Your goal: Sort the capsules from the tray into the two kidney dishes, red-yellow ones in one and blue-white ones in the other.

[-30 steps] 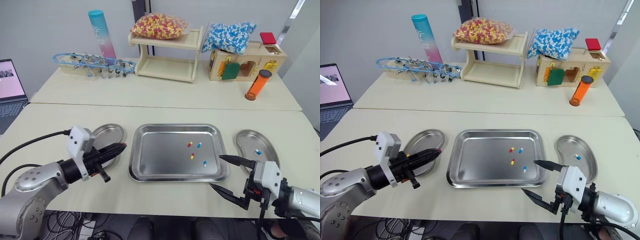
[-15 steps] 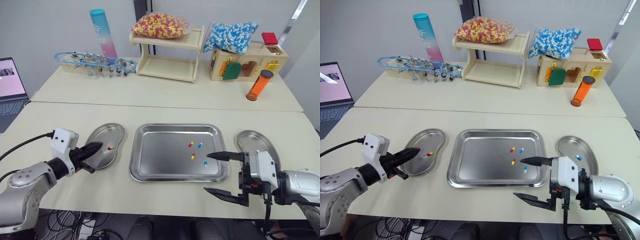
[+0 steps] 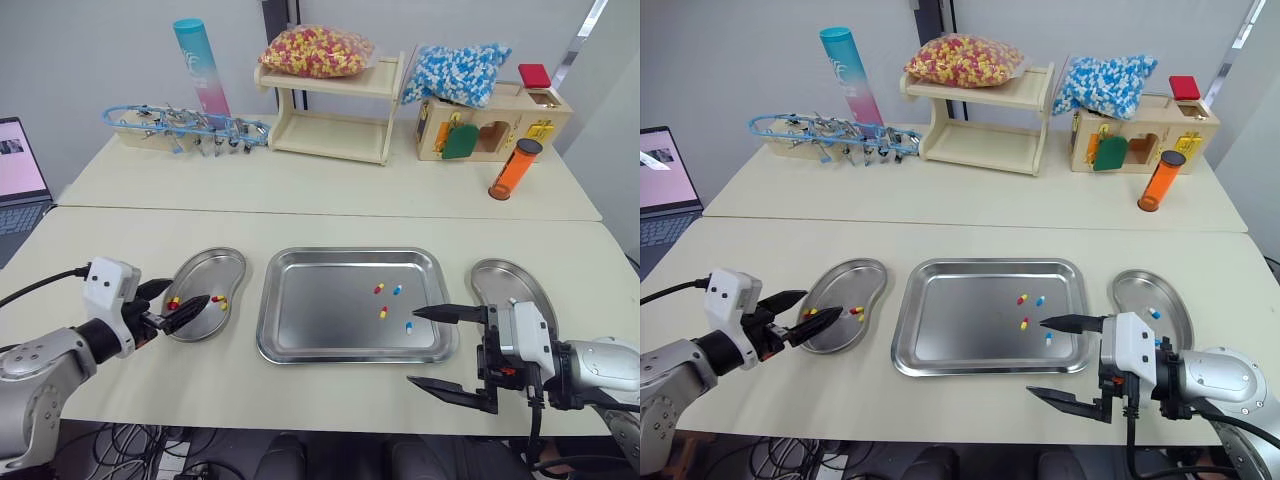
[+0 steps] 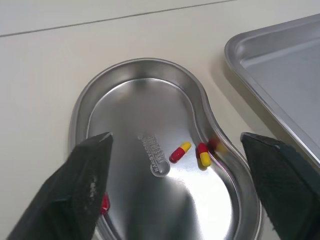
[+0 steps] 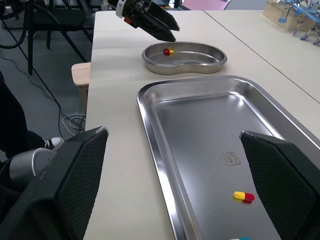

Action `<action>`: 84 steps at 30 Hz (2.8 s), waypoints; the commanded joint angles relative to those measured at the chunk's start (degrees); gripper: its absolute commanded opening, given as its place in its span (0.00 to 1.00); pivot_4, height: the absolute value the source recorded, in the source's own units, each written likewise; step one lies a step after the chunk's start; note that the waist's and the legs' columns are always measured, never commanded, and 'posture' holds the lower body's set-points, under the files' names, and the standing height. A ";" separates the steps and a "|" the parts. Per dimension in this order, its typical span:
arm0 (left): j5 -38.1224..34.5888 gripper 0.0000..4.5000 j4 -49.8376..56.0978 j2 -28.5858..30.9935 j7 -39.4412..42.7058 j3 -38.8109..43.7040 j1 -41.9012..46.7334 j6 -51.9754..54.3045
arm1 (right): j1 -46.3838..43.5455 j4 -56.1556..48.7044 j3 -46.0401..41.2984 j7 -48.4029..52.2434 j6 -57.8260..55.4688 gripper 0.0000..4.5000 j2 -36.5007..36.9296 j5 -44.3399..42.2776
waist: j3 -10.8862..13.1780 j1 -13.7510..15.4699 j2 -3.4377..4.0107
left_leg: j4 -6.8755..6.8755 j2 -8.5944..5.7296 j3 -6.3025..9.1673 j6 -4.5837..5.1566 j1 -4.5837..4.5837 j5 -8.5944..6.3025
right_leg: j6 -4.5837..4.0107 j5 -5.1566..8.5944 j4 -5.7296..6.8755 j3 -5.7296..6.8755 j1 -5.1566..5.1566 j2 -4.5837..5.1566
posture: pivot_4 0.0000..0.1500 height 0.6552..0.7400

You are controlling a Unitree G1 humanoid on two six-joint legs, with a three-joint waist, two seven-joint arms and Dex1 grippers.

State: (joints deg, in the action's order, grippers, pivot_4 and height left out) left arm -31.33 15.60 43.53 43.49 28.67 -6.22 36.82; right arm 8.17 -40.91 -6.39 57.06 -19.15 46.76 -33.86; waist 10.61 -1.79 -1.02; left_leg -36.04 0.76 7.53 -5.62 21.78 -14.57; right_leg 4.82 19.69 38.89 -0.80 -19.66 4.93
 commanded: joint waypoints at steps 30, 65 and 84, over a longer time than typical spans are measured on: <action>-1.25 0.99 16.10 -0.51 17.27 -9.71 -13.03 -15.85 | 26.53 13.81 -32.24 3.34 15.17 1.00 -4.11 7.39 | 0.00 0.24 0.01 | 0.02 0.01 -0.12 0.01 -0.03 -0.01 | -0.02 0.01 -0.02 -0.06 0.07 0.01 | 1.00 1.00; -0.87 0.99 12.47 -7.89 16.72 -8.42 -22.38 -31.99 | 21.77 24.41 -32.82 8.11 15.34 1.00 0.97 10.01 | -0.03 0.12 0.06 | 0.03 0.02 -0.19 0.02 -0.03 -0.01 | -0.03 0.02 -0.06 -0.10 0.07 0.01 | 1.00 1.00; -2.20 0.99 14.66 -6.66 15.60 -9.03 -22.16 -29.60 | 19.28 16.15 -29.67 8.32 10.08 1.00 2.14 7.20 | -0.03 0.12 0.06 | 0.02 0.02 -0.18 0.02 -0.03 -0.01 | -0.03 0.02 -0.06 -0.09 0.08 0.00 | 1.00 1.00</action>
State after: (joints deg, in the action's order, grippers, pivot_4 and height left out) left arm -32.43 28.15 36.12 59.26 18.61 -28.08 6.76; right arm 27.69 -23.15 -35.60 65.21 -9.11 48.23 -25.89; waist 10.58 -1.67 -0.96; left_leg -36.01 0.78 7.36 -5.60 21.75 -14.58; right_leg 4.78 19.71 38.82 -0.88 -19.58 4.93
